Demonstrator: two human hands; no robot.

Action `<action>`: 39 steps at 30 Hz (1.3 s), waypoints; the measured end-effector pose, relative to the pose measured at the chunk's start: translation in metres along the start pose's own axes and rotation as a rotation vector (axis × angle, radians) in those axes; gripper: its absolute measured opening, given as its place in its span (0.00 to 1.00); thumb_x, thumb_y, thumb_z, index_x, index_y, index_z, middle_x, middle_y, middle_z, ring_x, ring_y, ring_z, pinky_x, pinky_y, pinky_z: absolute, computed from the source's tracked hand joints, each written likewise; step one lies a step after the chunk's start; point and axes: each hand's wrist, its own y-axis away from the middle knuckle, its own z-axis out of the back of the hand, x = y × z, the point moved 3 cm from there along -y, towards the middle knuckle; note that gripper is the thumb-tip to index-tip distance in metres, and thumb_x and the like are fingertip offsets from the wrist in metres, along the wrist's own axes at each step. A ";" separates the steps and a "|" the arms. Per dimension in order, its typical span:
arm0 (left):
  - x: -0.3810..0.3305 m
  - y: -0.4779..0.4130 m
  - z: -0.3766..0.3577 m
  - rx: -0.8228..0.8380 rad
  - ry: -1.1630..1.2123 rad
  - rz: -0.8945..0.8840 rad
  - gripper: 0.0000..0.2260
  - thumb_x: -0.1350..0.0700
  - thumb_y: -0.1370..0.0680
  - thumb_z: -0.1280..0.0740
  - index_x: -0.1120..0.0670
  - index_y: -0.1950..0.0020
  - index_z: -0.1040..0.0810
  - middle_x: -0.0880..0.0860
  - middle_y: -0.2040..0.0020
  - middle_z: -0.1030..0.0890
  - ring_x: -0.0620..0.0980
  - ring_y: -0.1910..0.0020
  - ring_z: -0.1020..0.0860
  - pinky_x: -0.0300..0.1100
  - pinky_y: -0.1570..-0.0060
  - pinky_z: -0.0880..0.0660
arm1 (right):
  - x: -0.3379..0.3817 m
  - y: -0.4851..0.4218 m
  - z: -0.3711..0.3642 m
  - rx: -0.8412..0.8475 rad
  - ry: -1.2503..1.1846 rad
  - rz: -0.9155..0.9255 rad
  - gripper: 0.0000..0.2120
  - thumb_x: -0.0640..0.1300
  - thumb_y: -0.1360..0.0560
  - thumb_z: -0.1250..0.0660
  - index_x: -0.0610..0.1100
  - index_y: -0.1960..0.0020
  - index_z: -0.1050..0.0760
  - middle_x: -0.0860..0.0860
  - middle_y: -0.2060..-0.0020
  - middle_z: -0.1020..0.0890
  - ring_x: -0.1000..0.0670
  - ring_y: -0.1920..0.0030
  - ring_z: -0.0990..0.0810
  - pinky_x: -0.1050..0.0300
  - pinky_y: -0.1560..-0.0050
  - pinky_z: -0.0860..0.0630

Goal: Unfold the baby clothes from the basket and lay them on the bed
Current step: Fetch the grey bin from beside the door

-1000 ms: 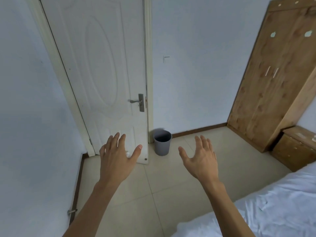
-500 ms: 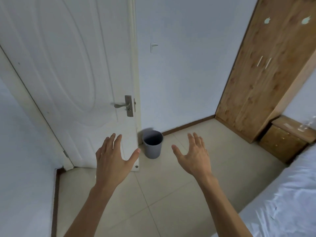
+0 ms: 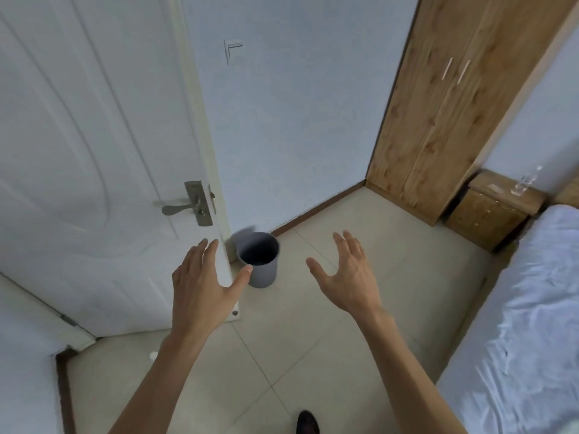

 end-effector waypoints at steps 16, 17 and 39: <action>-0.018 -0.238 -0.147 0.113 0.052 0.174 0.39 0.31 0.24 0.37 0.52 0.20 0.38 0.52 0.20 0.34 0.53 0.21 0.36 0.54 0.24 0.37 | -0.049 -0.300 -0.069 0.237 0.065 0.045 0.41 0.68 0.23 0.39 0.48 0.18 0.48 0.48 0.18 0.47 0.46 0.18 0.49 0.43 0.23 0.40; -0.017 -0.249 -0.158 0.134 0.053 0.186 0.39 0.31 0.23 0.37 0.52 0.19 0.38 0.52 0.19 0.35 0.53 0.21 0.36 0.55 0.24 0.37 | -0.051 -0.315 -0.075 0.252 0.062 0.047 0.41 0.68 0.23 0.39 0.48 0.18 0.48 0.48 0.18 0.47 0.46 0.18 0.49 0.44 0.23 0.40; 0.184 -0.481 -0.501 0.386 0.227 0.472 0.37 0.27 0.29 0.35 0.40 0.23 0.38 0.46 0.24 0.32 0.47 0.27 0.30 0.44 0.35 0.32 | -0.171 -0.593 -0.422 0.658 0.021 0.014 0.47 0.70 0.26 0.35 0.60 0.19 0.60 0.53 0.17 0.54 0.44 0.18 0.49 0.39 0.25 0.38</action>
